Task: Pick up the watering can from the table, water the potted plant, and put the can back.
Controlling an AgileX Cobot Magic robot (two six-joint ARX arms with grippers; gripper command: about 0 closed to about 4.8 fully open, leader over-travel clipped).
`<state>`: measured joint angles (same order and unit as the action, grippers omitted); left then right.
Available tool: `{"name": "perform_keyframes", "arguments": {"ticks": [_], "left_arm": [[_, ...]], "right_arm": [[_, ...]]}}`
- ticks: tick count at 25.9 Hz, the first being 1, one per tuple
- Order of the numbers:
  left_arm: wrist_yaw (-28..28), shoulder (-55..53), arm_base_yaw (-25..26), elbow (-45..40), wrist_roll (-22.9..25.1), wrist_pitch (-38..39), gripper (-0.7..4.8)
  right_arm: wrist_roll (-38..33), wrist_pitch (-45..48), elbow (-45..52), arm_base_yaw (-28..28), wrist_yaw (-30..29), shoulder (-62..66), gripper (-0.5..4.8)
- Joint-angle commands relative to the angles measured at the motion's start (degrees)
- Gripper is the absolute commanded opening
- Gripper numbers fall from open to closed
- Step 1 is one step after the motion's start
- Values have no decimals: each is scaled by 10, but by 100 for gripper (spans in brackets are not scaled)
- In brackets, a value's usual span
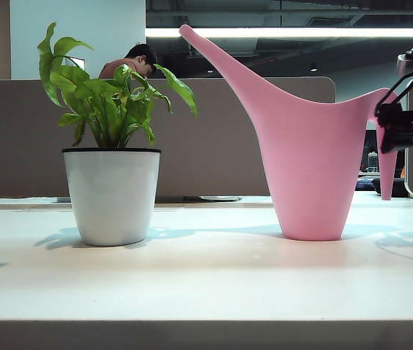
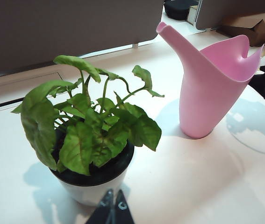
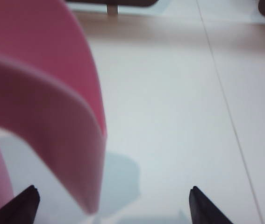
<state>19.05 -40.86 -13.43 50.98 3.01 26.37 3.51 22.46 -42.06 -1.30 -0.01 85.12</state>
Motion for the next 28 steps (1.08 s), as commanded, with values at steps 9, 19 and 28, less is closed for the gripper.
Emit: {"name": "perform_keyframes", "arguments": {"ticks": [9, 19, 28], "left_arm": [[1, 1, 1, 3, 2, 17, -5], [1, 1, 1, 3, 21, 32, -5], [1, 1, 1, 3, 26, 47, -5]], "right_arm": [[-10, 136, -2, -52, -131, 79, 364], [-35, 212, -2, -85, -208, 85, 368], [-35, 301, -3, -81, -243, 143, 368]]}}
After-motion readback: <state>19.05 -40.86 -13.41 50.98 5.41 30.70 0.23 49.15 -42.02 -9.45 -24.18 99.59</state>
